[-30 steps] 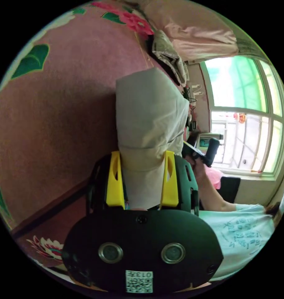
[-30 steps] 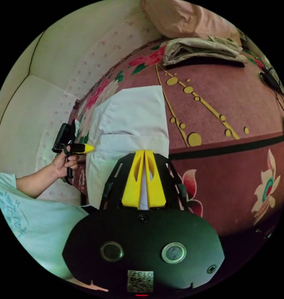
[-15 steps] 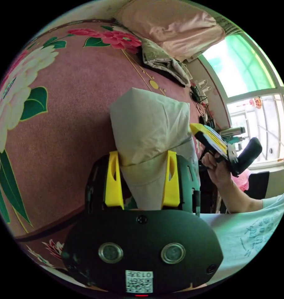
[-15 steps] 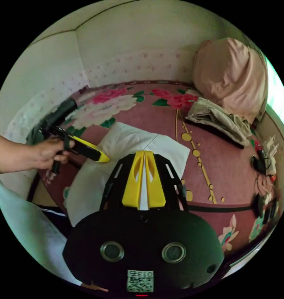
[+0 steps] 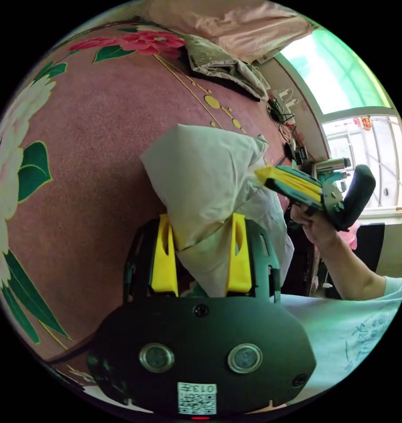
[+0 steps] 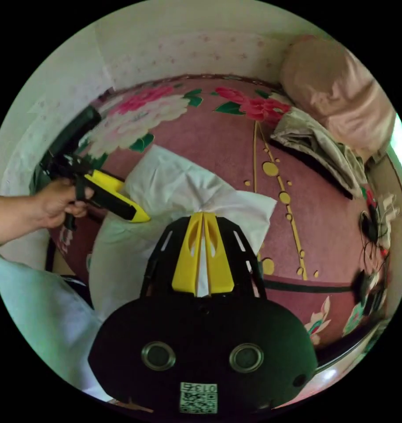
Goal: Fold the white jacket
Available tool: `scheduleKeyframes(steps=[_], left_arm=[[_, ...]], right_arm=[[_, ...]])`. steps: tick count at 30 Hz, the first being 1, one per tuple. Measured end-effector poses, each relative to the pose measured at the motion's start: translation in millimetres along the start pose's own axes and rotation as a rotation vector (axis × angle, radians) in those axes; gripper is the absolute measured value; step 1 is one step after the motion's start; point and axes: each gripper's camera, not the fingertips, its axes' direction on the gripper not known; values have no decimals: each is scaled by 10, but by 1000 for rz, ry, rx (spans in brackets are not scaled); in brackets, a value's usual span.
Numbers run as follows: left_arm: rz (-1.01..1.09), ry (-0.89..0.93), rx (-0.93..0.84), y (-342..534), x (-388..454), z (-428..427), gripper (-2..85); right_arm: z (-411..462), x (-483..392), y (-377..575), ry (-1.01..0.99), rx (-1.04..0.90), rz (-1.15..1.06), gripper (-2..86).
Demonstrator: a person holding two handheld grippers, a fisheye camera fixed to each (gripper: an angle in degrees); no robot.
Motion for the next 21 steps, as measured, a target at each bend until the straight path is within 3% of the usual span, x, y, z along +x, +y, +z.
scheduleKeyframes(steps=[3, 6, 10, 15, 18, 21], left_arm=[[74, -49, 38, -29, 9, -146, 184], [80, 9, 19, -125, -111, -130, 201], [119, 111, -59, -387, -214, 41, 222], [133, 203, -87, -533, -454, 53, 215], [151, 214, -68, -544, -559, 19, 171], [158, 335, -46, -552, -682, -50, 109]], right_arm=[[-374, 589, 346, -80, 189, 200, 77], [-256, 1224, 798, -160, 169, 382, 135], [257, 1738, 1119, -400, 117, 490, 126], [642, 2180, 1225, -563, 109, 594, 125], [788, 2368, 1217, -618, 111, 596, 118], [933, 2471, 1104, -645, 95, 584, 104]])
